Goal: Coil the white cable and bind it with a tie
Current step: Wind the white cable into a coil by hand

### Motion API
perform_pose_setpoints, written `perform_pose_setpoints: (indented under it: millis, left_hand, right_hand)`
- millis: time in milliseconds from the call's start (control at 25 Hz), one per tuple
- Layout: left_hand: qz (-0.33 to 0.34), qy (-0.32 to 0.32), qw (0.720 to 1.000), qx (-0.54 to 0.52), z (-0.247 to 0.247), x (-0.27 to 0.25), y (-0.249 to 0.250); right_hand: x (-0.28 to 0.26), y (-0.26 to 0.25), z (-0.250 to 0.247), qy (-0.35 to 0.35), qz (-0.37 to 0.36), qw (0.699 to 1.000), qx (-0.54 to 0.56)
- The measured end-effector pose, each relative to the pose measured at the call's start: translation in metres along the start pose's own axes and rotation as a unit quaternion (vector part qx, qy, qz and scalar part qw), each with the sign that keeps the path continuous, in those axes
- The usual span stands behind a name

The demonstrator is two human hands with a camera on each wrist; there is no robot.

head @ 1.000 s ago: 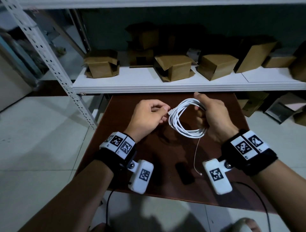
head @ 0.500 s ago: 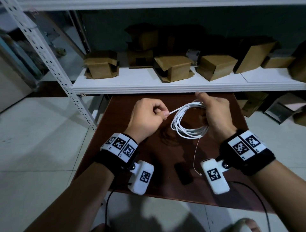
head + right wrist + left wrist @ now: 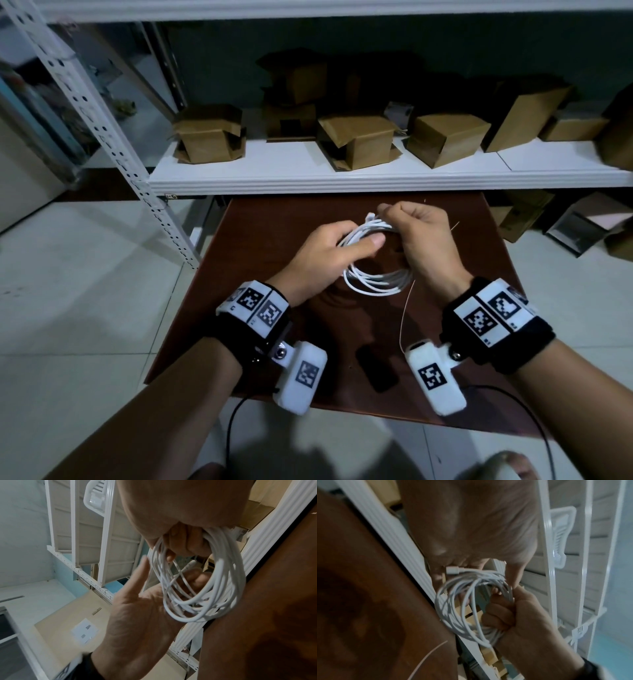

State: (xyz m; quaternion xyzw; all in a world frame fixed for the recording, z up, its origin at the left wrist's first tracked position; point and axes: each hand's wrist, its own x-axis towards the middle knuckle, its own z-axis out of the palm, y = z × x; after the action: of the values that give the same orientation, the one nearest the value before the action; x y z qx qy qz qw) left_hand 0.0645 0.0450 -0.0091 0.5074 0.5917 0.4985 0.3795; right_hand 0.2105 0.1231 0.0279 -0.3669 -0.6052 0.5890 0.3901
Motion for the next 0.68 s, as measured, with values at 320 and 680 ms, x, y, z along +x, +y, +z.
perform_pose_setpoints:
  millis: [320, 680]
  left_hand:
    - [0.048, 0.019, 0.994, -0.094, 0.018, -0.001, -0.003]
    - [0.037, 0.014, 0.998, -0.058, 0.017, 0.000, -0.005]
  right_hand:
    - [-0.009, -0.012, 0.003, 0.004, 0.068, 0.995, 0.068]
    - [-0.009, -0.005, 0.004, 0.013, 0.115, 0.990, 0.075]
